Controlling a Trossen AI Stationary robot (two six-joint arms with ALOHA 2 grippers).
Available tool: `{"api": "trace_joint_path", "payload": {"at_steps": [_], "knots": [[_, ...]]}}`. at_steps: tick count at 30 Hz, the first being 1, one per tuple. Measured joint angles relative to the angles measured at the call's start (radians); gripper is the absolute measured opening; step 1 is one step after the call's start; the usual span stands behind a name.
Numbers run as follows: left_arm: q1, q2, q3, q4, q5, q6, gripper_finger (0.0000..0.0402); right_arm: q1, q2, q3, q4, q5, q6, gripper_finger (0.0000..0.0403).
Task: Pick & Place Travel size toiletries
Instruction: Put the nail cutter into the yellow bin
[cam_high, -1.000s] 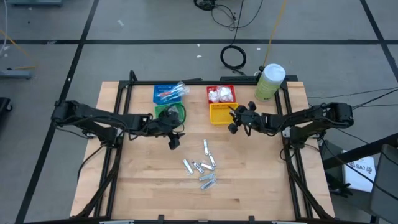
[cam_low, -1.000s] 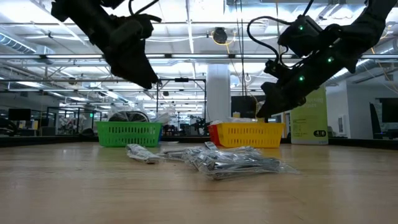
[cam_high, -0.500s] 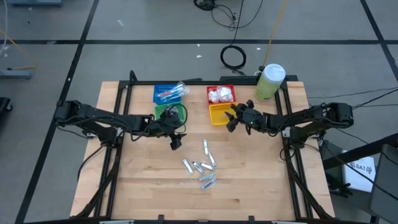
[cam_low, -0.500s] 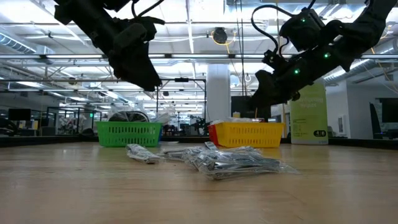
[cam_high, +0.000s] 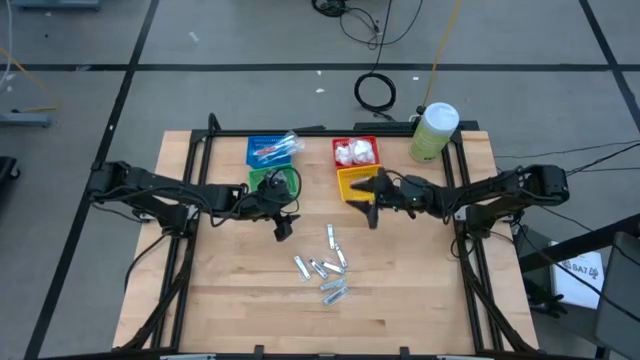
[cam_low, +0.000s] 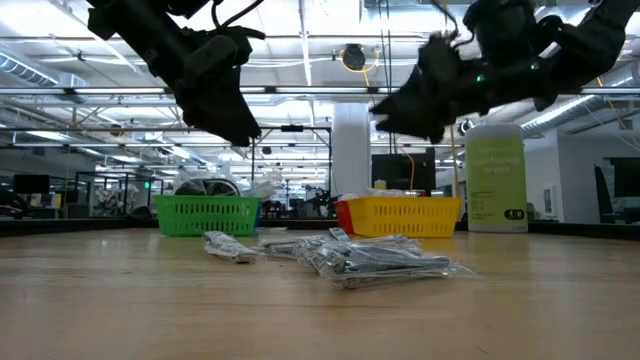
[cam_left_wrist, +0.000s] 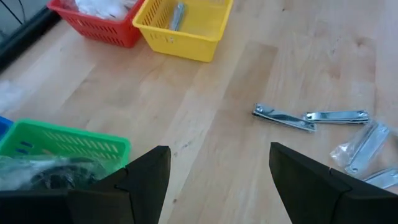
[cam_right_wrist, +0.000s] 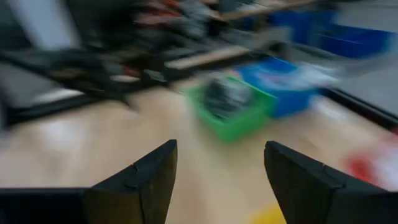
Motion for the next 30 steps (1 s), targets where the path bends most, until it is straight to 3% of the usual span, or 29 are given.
{"api": "trace_joint_path", "payload": {"at_steps": [3,6,8,12,15,22,30], "knots": [[0.0,0.001,0.0,-0.008,0.086,-0.036,0.0269,0.029,0.0,0.0,0.06,-0.092,-0.002,0.0223],[-0.017,0.025,0.0,-0.018,0.255,0.007,0.0269,0.06,0.0,0.0,0.08,-0.104,-0.004,0.0222],[-0.049,0.056,0.0,-0.026,0.316,0.075,0.0269,0.074,0.0,0.0,0.076,-0.103,-0.014,0.0223],[-0.132,0.157,0.0,-0.014,0.299,0.305,0.0269,0.085,0.0,0.0,0.056,-0.101,-0.025,0.0223],[-0.18,0.247,0.0,0.068,0.295,0.376,0.0269,0.085,0.0,0.0,0.055,-0.101,-0.025,0.022],[-0.216,0.414,0.0,0.315,0.297,0.414,0.0269,0.085,0.0,0.0,0.053,-0.101,-0.025,0.0219],[-0.215,0.46,0.006,0.257,0.307,0.37,0.0269,0.097,0.0,0.0,0.048,-0.101,-0.022,0.0215]]}}
